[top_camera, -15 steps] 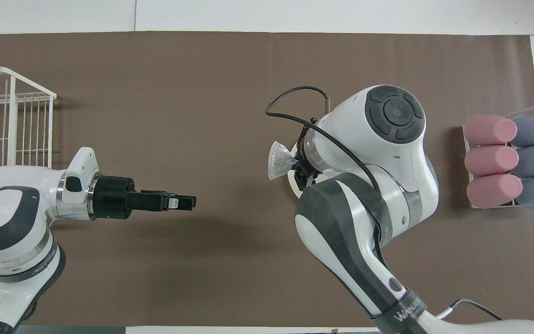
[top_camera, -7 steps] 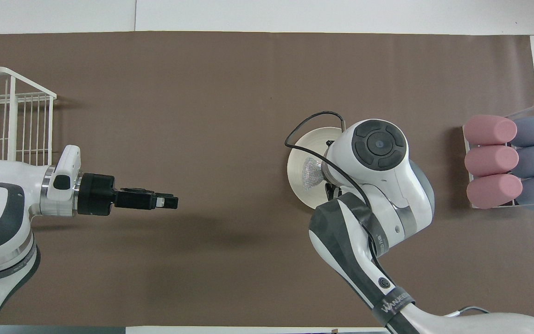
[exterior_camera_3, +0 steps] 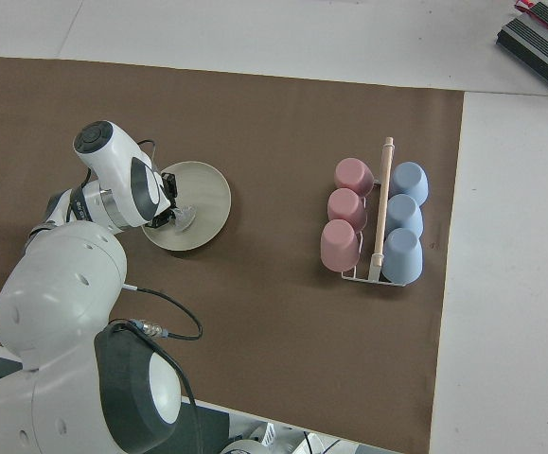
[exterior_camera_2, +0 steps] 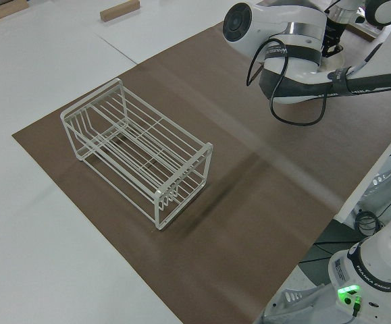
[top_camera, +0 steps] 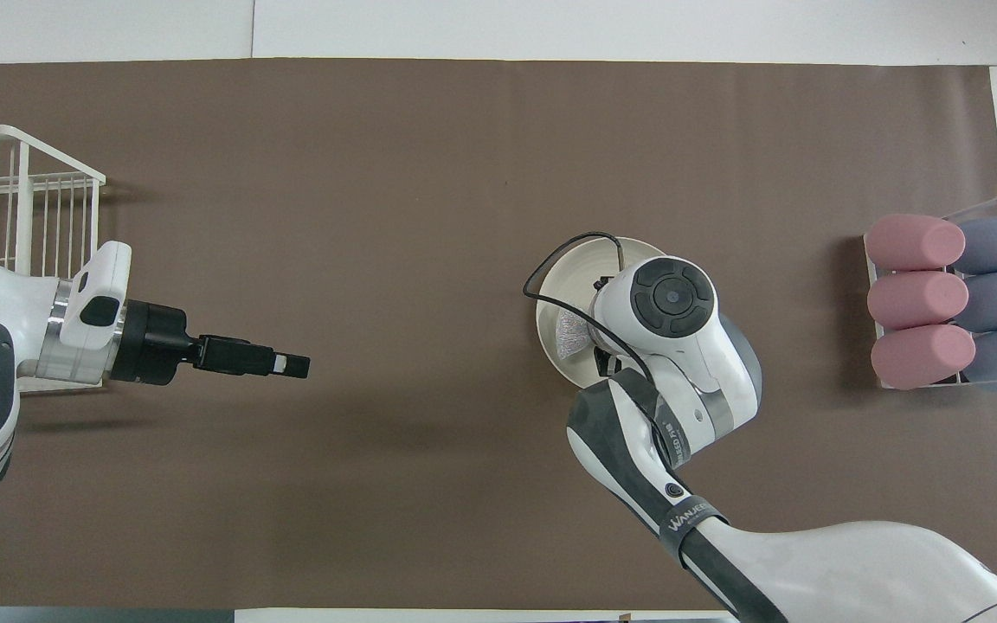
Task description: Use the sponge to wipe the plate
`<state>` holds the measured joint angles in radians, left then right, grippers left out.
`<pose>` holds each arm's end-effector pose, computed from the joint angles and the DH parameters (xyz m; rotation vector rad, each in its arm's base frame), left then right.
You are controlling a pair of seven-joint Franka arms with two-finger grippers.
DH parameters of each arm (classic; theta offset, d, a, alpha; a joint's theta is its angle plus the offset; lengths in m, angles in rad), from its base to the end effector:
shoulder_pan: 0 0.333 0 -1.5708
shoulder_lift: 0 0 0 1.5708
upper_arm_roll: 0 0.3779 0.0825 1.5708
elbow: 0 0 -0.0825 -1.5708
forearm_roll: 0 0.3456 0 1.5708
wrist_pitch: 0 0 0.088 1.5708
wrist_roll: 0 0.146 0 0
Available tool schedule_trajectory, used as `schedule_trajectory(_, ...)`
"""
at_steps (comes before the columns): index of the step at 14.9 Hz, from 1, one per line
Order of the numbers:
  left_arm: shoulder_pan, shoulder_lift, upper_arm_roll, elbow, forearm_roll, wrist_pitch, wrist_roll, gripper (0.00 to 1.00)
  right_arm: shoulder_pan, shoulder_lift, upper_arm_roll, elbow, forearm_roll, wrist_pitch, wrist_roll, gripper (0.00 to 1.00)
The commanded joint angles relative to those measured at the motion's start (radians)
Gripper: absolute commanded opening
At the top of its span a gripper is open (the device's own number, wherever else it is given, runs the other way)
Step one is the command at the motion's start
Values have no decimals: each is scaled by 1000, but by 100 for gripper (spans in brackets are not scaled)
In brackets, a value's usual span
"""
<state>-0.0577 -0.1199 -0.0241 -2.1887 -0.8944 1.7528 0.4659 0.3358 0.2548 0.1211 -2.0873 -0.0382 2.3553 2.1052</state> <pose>0.4312 -0.1356 0.5010 2.2419 -0.2546 -0.1536 0.5137 0.2477 0.3523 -2.1489 2.2701 -0.0021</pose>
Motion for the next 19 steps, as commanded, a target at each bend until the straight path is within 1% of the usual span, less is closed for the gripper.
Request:
schedule_trajectory(1, -14, -12, -13, 67, 141, 13, -149, 100, -20, 4, 6, 0, -28, 7, -4, 0)
schedule_trajectory(4, -14, -15, -23, 113, 248, -2, -236, 100, -49, 15, 5, -7, -60, 7, -8, 0)
schedule_trajectory(8, -16, -14, -27, 213, 437, -62, -348, 100, -100, 15, 5, -20, -103, 7, -8, 0)
schedule_trajectory(12, -14, -14, -33, 299, 589, -142, -382, 100, -147, 17, 5, -22, -141, 5, -10, 0)
schedule_trajectory(15, -7, -14, -31, 355, 718, -183, -401, 100, -143, 18, 8, -22, -141, 15, -4, 0)
schedule_trajectory(18, -2, -14, -27, 420, 825, -217, -434, 100, -126, 29, 9, -22, -141, 100, 41, 0)
schedule_trajectory(19, -1, -14, -27, 434, 844, -222, -461, 100, -98, 32, 9, -20, -141, 125, 79, 0)
